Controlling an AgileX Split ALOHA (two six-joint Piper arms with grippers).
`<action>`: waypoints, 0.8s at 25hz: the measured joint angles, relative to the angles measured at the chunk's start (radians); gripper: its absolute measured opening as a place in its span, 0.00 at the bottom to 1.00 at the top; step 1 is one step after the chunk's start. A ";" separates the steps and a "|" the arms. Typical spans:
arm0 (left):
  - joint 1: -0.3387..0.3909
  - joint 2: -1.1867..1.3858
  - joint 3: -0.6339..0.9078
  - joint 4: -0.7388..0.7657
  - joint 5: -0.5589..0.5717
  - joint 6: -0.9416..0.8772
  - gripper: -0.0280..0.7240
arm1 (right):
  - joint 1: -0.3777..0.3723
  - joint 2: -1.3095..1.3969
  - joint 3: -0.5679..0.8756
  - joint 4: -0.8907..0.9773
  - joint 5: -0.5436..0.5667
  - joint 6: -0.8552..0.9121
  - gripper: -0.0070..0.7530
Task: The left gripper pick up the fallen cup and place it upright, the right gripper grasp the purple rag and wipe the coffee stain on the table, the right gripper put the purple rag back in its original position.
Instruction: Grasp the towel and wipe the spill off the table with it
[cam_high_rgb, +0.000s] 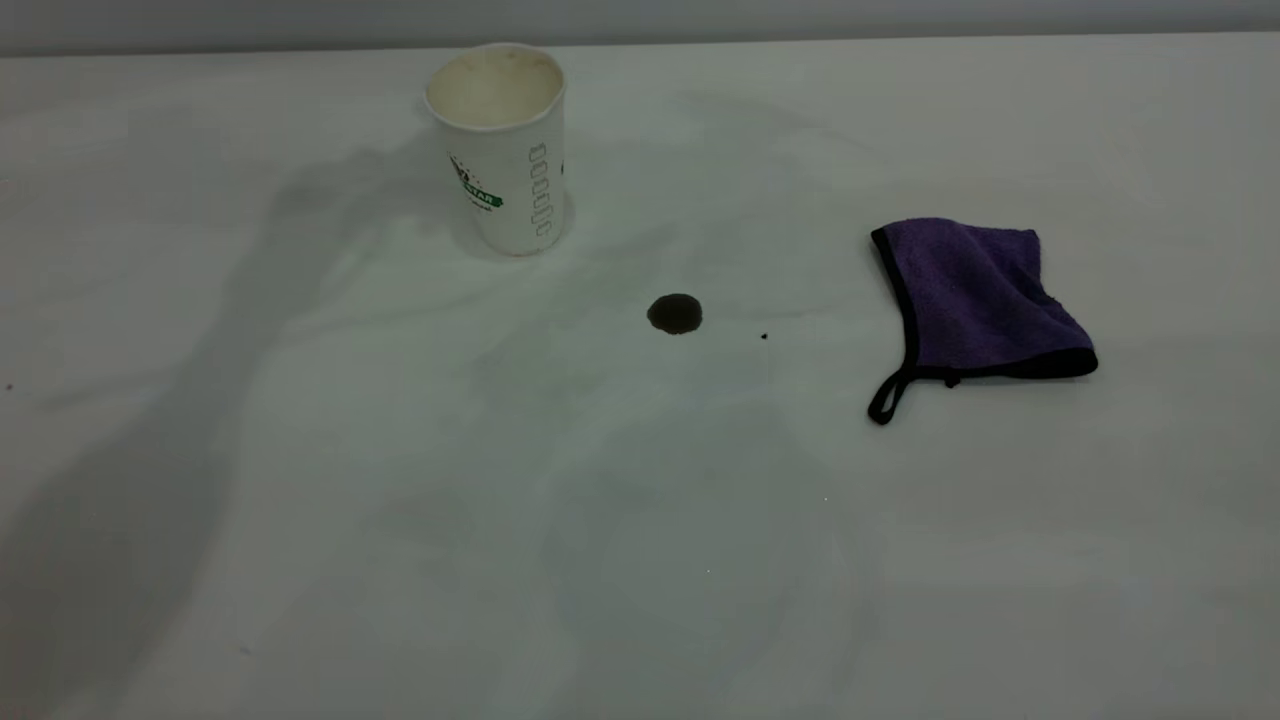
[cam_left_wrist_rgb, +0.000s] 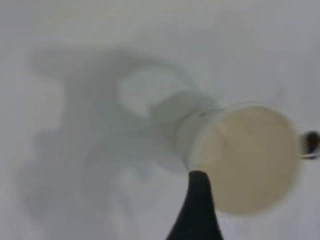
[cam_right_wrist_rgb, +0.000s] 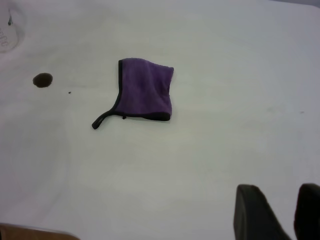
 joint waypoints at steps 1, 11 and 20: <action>0.000 -0.021 -0.038 0.001 0.004 -0.013 0.97 | 0.000 0.000 0.000 0.000 0.000 0.000 0.32; 0.016 -0.317 -0.077 0.046 0.004 -0.083 0.92 | 0.000 0.000 0.000 0.000 0.000 0.000 0.32; 0.016 -0.815 0.442 0.181 0.005 -0.173 0.78 | 0.000 0.000 0.000 0.000 0.000 0.000 0.32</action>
